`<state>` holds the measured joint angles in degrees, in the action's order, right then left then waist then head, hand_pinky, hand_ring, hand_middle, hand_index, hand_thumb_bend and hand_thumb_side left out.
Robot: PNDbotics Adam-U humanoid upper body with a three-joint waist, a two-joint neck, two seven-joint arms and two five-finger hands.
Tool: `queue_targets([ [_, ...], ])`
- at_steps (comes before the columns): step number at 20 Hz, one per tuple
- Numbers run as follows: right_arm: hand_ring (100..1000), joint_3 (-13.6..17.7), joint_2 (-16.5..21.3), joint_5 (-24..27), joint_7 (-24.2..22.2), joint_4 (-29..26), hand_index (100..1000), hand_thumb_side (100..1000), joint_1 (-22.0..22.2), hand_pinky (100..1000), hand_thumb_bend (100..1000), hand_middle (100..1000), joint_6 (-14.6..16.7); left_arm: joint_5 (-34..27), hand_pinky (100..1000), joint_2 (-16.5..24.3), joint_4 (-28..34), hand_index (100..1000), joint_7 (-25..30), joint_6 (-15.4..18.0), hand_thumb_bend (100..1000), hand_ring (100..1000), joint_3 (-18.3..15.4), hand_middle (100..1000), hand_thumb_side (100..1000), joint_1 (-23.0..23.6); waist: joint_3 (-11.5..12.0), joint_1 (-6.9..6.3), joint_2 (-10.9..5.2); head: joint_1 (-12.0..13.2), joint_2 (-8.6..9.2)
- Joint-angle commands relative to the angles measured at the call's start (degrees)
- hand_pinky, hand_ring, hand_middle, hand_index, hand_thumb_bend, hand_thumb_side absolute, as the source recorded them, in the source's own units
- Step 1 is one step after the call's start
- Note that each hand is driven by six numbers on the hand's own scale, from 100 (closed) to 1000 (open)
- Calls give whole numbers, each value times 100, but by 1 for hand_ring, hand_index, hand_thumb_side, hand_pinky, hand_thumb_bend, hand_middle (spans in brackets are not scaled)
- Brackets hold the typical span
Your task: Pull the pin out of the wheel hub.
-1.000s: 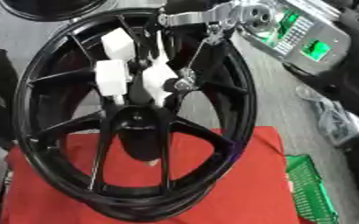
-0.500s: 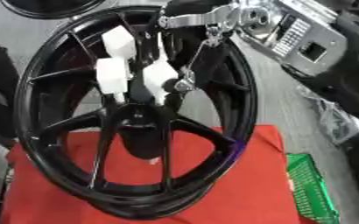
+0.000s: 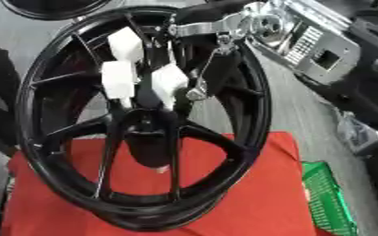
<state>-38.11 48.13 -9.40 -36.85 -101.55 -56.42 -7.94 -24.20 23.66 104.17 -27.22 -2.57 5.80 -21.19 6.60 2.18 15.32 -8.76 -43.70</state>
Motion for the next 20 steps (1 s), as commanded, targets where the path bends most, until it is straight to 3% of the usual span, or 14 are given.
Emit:
queue_targets([
  [1, 589, 96, 59, -25, -14, -8, 735, 104, -47, 627, 332, 620, -1, 6, 571, 73, 82, 659, 30, 7, 361, 906, -17, 797, 646, -73, 0, -27, -118, -22, -1],
  [20, 525, 130, -3, 74, 295, 4, 661, 100, 31, 564, 214, 547, -191, 0, 570, 75, 80, 656, 41, 1, 355, 910, -4, 799, 651, -76, 6, -21, -125, -15, -9],
])
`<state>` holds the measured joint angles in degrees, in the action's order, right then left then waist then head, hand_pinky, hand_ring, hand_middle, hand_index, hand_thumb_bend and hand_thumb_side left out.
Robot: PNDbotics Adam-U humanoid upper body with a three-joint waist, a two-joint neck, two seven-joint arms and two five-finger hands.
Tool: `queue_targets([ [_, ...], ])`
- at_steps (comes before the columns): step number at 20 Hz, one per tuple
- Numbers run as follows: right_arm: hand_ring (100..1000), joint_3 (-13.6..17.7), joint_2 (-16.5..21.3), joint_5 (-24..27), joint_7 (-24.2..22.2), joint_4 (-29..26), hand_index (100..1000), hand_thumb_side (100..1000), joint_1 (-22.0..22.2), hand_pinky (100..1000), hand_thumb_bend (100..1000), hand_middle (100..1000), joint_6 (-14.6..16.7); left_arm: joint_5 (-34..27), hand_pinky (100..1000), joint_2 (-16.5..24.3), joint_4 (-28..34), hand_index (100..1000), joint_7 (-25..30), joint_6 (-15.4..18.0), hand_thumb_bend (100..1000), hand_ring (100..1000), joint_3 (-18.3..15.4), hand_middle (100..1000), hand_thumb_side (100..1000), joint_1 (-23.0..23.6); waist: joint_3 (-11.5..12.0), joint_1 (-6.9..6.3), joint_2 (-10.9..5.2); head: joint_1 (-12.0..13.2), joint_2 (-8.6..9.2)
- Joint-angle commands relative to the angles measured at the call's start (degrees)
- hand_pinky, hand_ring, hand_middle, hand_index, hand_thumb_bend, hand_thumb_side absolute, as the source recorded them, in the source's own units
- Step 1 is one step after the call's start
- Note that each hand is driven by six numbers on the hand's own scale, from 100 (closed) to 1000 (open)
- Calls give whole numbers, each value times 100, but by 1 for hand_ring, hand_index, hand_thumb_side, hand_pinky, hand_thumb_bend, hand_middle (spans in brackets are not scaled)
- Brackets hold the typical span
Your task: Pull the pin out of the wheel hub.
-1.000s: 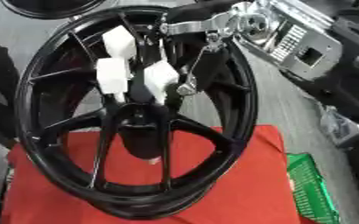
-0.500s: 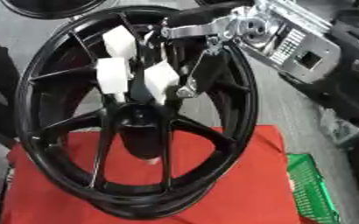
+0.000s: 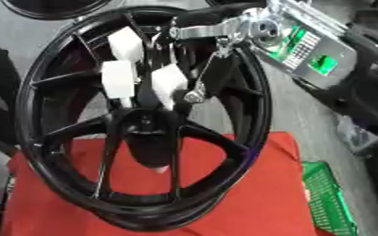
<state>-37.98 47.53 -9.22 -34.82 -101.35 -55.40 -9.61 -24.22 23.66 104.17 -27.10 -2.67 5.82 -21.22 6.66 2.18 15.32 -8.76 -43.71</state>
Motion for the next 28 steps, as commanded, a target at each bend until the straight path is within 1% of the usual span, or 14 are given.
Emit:
queue_targets([
  [1, 515, 123, 56, 75, 143, -16, 648, 100, -72, 555, 200, 534, -45, 1, 570, 76, 80, 656, 31, 10, 355, 910, -5, 799, 651, -73, -1, -20, -126, -16, -8],
  [4, 491, 152, 66, 142, 353, -34, 619, 100, -78, 535, 173, 507, -128, 2, 570, 77, 79, 656, 33, 10, 355, 910, -5, 799, 651, -72, -2, -18, -130, -16, -12],
  [10, 465, 281, 243, 208, 597, -260, 584, 100, -113, 505, 191, 477, -142, 6, 570, 79, 77, 656, 31, 14, 354, 911, -11, 796, 651, -69, -2, -2, -145, -14, -21],
  [13, 455, 406, 396, 266, 652, -442, 568, 100, -128, 491, 210, 464, -134, 9, 570, 81, 79, 656, 29, 18, 354, 912, -15, 795, 651, -66, -3, 5, -150, -13, -22],
  [18, 442, 704, 715, 493, 683, -771, 554, 100, -22, 477, 209, 453, -196, 15, 571, 83, 83, 655, 21, 24, 353, 911, -23, 794, 651, -65, -1, 14, -146, -38, -14],
  [21, 440, 1043, 995, 758, 735, -1056, 554, 100, 212, 475, 178, 453, -282, 19, 571, 80, 88, 655, 14, 28, 353, 910, -30, 794, 651, -68, 0, 15, -136, -62, 0],
  [24, 437, 1555, 1320, 1174, 909, -1286, 557, 100, 619, 474, 125, 455, -328, 19, 571, 76, 95, 655, 7, 31, 352, 910, -38, 794, 652, -77, -6, 6, -119, -44, 36],
  [26, 435, 2024, 1572, 1481, 1201, -1315, 556, 100, 1029, 474, 114, 454, -248, 20, 571, 72, 102, 655, -4, 37, 352, 910, -53, 794, 651, -82, -21, -6, -103, 5, 67],
  [28, 432, 2530, 1861, 1743, 1618, -1322, 555, 100, 1609, 472, 100, 453, -125, 22, 571, 74, 108, 655, -16, 44, 352, 910, -68, 795, 651, -86, -44, -16, -84, 70, 94],
])
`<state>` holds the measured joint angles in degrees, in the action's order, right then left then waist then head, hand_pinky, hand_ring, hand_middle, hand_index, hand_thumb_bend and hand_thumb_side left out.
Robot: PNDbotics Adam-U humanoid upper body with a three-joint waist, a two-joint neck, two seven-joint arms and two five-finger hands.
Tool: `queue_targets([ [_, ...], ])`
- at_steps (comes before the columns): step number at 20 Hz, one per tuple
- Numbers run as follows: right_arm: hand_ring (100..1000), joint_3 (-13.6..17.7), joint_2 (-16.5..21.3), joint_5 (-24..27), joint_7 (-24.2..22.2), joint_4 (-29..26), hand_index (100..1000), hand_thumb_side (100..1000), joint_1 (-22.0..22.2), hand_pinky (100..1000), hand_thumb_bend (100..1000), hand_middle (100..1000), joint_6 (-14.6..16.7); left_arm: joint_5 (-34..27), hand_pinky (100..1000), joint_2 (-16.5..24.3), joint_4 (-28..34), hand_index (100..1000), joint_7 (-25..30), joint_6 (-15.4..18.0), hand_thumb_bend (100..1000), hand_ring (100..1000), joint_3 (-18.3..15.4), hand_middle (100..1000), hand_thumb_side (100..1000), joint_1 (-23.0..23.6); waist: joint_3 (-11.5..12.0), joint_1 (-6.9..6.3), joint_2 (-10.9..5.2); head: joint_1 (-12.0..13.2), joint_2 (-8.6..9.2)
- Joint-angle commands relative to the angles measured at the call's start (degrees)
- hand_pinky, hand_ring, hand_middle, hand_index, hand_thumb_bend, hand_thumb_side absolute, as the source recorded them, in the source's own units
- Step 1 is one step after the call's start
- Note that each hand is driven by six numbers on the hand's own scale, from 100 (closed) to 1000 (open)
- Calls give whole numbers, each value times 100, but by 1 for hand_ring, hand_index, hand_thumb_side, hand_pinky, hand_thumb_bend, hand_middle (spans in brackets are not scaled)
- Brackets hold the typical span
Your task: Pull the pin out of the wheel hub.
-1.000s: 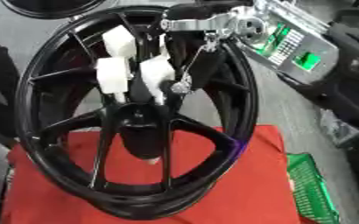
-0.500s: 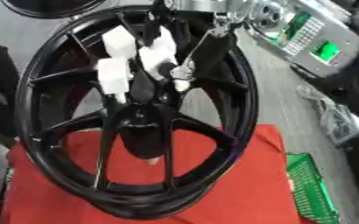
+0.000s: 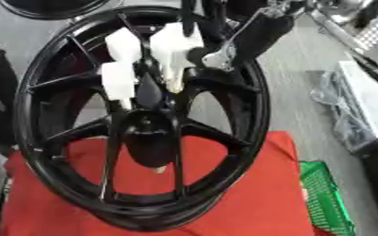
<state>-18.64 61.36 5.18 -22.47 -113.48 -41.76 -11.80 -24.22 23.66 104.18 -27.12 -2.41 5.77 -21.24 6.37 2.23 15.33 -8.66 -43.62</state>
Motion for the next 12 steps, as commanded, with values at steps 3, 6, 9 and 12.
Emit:
queue_targets([
  [3, 427, 1318, 767, 562, 1078, -111, 552, 100, 1205, 468, 100, 451, 181, 23, 570, 83, 110, 655, -34, 24, 351, 910, -85, 795, 652, -79, -63, -44, -58, 160, 131],
  [6, 420, 2115, 724, 636, 1878, -111, 549, 100, 2199, 462, 100, 448, 170, 30, 570, 100, 112, 655, -74, 41, 350, 910, -135, 795, 654, -51, -160, -72, -35, 271, 148],
  [9, 415, 2795, 405, 617, 2587, -91, 548, 100, 3096, 458, 100, 446, 84, 37, 570, 128, 110, 655, -107, 53, 348, 910, -167, 796, 654, -19, -245, -80, -26, 357, 155],
  [12, 411, 3354, -68, 533, 3060, 74, 547, 100, 3827, 456, 100, 445, 7, 45, 570, 147, 117, 655, -131, 68, 349, 910, -196, 796, 653, -7, -300, -83, -25, 429, 165],
])
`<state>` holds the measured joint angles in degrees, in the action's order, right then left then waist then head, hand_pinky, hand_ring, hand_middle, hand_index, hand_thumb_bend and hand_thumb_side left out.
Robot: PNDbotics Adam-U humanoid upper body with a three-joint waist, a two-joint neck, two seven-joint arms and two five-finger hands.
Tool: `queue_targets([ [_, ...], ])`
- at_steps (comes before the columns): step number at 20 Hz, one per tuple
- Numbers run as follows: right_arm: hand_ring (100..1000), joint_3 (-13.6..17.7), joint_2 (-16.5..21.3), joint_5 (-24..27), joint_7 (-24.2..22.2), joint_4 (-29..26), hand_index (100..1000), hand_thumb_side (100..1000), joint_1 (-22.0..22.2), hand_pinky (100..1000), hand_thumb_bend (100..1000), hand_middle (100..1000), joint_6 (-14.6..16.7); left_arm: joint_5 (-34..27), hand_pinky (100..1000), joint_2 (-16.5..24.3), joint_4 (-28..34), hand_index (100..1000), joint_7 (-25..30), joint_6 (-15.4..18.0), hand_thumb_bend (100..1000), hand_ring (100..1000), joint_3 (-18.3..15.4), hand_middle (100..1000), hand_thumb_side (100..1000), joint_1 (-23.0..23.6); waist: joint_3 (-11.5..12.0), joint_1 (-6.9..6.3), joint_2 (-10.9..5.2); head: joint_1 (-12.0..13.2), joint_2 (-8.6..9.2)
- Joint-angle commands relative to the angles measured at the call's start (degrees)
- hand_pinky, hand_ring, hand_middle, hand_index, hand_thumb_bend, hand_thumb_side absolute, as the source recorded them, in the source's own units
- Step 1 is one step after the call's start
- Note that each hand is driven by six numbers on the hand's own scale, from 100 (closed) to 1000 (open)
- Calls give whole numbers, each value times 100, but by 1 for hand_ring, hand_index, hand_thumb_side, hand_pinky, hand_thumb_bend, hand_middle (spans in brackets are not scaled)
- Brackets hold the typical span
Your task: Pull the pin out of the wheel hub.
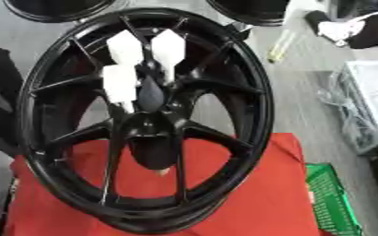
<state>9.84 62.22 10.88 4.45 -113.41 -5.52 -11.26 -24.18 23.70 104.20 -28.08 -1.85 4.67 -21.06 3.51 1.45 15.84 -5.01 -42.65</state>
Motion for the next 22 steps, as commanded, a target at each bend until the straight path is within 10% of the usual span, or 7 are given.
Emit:
queue_targets([
  [1, 410, 666, -313, -63, 484, 191, 547, 100, 389, 456, 100, 445, -80, 43, 570, 148, 117, 655, -41, 15, 349, 910, -92, 796, 652, -21, -29, -5, -77, 85, 73],
  [12, 458, 1691, -1321, -1123, 395, 1999, 589, 100, 1238, 525, 100, 483, -159, 59, 570, 176, 122, 655, -51, 21, 348, 912, -118, 797, 653, -10, -77, 9, -79, 195, 62],
  [18, 857, 1869, -1387, -1836, 352, 2466, 868, 100, 1199, 861, 234, 859, -328, 58, 570, 175, 121, 655, -48, 19, 349, 912, -118, 797, 652, -10, -77, 9, -81, 196, 57],
  [22, 944, 1888, -1369, -2116, 394, 2418, 928, 505, 1072, 910, 207, 926, -498, 57, 570, 171, 119, 654, -46, 14, 350, 913, -114, 797, 652, -11, -70, 7, -83, 188, 44],
])
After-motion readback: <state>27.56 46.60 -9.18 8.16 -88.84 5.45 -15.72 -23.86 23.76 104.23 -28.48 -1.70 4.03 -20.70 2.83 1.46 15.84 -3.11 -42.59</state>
